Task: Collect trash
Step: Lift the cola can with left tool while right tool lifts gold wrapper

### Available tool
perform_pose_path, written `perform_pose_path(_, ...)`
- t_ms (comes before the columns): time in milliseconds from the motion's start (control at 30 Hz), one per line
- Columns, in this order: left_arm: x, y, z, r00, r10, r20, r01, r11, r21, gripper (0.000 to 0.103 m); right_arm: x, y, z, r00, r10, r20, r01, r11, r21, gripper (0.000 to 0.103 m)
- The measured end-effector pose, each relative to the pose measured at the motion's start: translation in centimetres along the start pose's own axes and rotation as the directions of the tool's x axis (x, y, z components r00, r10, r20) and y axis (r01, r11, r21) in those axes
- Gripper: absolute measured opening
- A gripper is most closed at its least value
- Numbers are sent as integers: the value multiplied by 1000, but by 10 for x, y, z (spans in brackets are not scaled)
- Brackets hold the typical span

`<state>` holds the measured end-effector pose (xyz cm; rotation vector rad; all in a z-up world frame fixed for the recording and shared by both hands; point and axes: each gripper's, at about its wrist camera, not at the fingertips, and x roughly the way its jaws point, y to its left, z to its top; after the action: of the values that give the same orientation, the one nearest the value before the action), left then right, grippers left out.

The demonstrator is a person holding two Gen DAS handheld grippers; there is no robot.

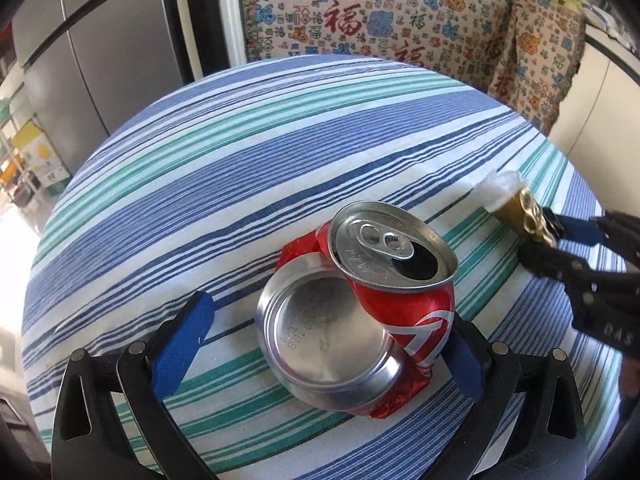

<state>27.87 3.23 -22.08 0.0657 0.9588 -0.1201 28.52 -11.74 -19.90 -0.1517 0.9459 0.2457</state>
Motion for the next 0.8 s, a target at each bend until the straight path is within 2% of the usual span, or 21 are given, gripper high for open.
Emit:
perform_pose_path(100,0,0,0,1000,0,-1,0,1000,0,103,-3,1,-3,999,-4,32,3,1000,25,49)
perform_pose_path(133,0,0,0,1000,0,-1,0,1000,0,103,-2,-2,-3,999,3,43,-5,999,40,52)
perform_pose_path(167,0,0,0,1000,-1,-1,1,1000,0,103,-1,-3,-3,999,16,47,-18,999,41,59)
perform_pose_path(200,0,0,0,1000,-1,0,1,1000,0,103,0,-1,-2,999,28,44,-29,999,29,71)
perform_pose_path(233,0,0,0,1000,0,0,0,1000,0,103,1,1,-1,999,26,37,-26,1000,14,77)
perform_pose_path(333,0,1,0,1000,-11,-4,11,1000,6,102,-1,1,0,999,34,34,-34,999,9,78)
perform_pose_path(500,-11,13,-1,995,-97,6,97,995,-3,101,-4,-8,16,993,108,-51,-110,993,-32,77)
perform_pose_path(600,-17,10,2,986,-168,25,168,986,-7,101,-6,0,34,988,119,-96,-130,984,-119,77)
perform_pose_path(667,-17,1,4,984,-174,28,173,985,28,101,-1,10,45,980,123,-155,-151,972,-183,77)
perform_pose_path(733,-16,-9,4,989,-141,35,138,987,77,100,8,16,49,973,100,-207,-145,965,-219,75)
perform_pose_path(767,-17,-13,5,992,-117,47,112,989,95,91,12,16,50,971,90,-222,-140,965,-222,72)
perform_pose_path(800,-19,-16,5,993,-107,58,100,989,111,83,13,15,51,969,83,-232,-136,966,-220,42)
